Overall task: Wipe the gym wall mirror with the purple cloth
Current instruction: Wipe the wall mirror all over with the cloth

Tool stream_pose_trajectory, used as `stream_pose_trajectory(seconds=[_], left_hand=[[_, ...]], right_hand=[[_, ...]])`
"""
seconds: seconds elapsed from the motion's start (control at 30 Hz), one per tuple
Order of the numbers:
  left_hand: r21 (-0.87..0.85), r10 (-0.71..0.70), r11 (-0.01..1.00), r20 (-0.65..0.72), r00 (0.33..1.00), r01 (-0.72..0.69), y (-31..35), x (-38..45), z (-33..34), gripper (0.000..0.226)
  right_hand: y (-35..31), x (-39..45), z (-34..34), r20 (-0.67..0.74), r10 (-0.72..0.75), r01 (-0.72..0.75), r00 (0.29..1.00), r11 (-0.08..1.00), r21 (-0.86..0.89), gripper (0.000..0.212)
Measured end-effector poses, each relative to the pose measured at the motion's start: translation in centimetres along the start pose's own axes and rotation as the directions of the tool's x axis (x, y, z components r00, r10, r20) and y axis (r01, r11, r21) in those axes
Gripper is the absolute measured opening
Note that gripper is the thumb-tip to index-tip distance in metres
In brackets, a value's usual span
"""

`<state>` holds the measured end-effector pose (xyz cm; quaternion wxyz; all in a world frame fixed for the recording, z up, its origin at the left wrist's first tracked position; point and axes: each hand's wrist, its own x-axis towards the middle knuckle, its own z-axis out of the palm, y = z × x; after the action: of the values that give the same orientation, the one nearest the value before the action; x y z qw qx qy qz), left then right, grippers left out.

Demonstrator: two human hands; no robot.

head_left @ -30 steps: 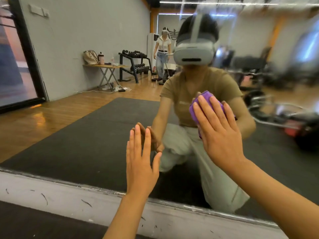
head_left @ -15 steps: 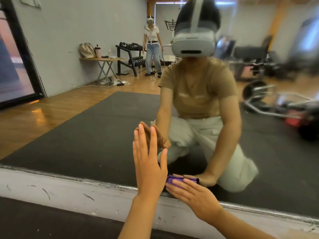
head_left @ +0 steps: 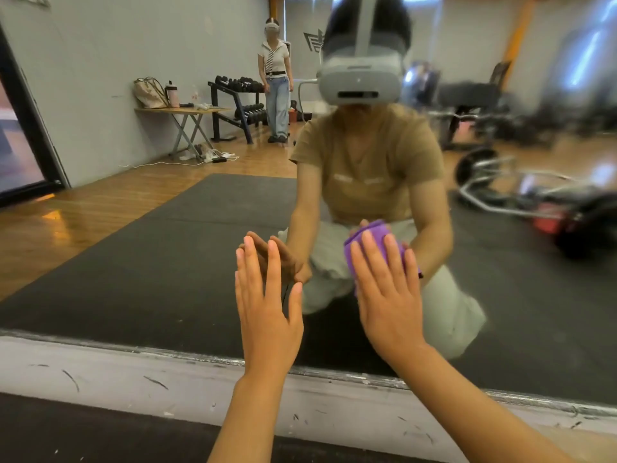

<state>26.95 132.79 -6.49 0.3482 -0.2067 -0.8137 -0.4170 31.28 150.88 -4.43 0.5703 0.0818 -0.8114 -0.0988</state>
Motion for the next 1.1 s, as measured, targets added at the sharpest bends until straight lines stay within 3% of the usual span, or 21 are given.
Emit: stream_pose_trajectory(seconds=[0.1,0.2,0.27,0.33,0.4,0.5,0.63,0.77,0.9,1.0,1.1], left_hand=[[-0.031,0.015,0.999,-0.013,1.000,-0.015,0.1,0.0,0.3,0.080],[-0.051,0.009,0.999,-0.023,1.000,-0.010,0.2,0.1,0.5,0.077],[-0.043,-0.002,0.999,-0.016,1.000,0.001,0.3,0.1,0.6,0.077],[-0.033,-0.023,0.999,-0.011,1.000,0.023,0.5,0.1,0.6,0.075],[-0.027,-0.044,0.999,-0.005,0.999,0.044,0.6,0.0,0.6,0.076],[-0.038,-0.033,0.999,-0.012,0.999,0.033,0.5,-0.1,0.5,0.077],[-0.048,-0.018,0.999,0.003,1.000,0.018,0.3,-0.1,-0.1,0.077],[-0.018,-0.021,1.000,-0.005,1.000,0.021,0.4,-0.2,-0.2,0.071],[-0.027,-0.037,0.999,-0.047,0.998,0.036,1.5,-0.6,0.9,0.072],[-0.045,-0.064,0.997,-0.075,0.995,0.061,2.2,-0.6,1.9,0.074],[-0.072,-0.088,0.994,-0.097,0.991,0.081,2.7,-0.6,2.6,0.075]], right_hand=[[-1.1,-5.2,1.3,0.173,-0.249,0.260,0.953,0.965,-0.040,0.082],[-1.8,-10.6,2.3,0.479,-0.483,0.554,0.733,0.832,-0.008,0.118],[-1.9,-12.7,2.8,0.592,-0.483,0.580,0.645,0.814,0.032,0.133],[-2.0,-13.0,2.9,0.624,-0.463,0.582,0.630,0.813,0.017,0.136],[-2.0,-12.4,2.5,0.600,-0.481,0.602,0.640,0.798,-0.003,0.136],[-1.5,-9.4,1.3,0.462,-0.466,0.551,0.754,0.832,-0.059,0.117],[0.6,-0.2,-0.8,0.104,-0.204,0.206,0.973,0.978,-0.012,0.073],[2.7,5.9,-2.4,-0.125,0.067,-0.066,0.990,0.998,0.015,0.056],[1.2,1.6,-0.6,-0.070,0.054,-0.053,0.996,0.998,0.018,0.057],[-0.1,-5.8,1.2,0.101,-0.094,0.096,0.990,0.995,-0.015,0.076],[-1.5,-12.5,2.0,0.302,-0.139,0.174,0.943,0.981,-0.091,0.087]])
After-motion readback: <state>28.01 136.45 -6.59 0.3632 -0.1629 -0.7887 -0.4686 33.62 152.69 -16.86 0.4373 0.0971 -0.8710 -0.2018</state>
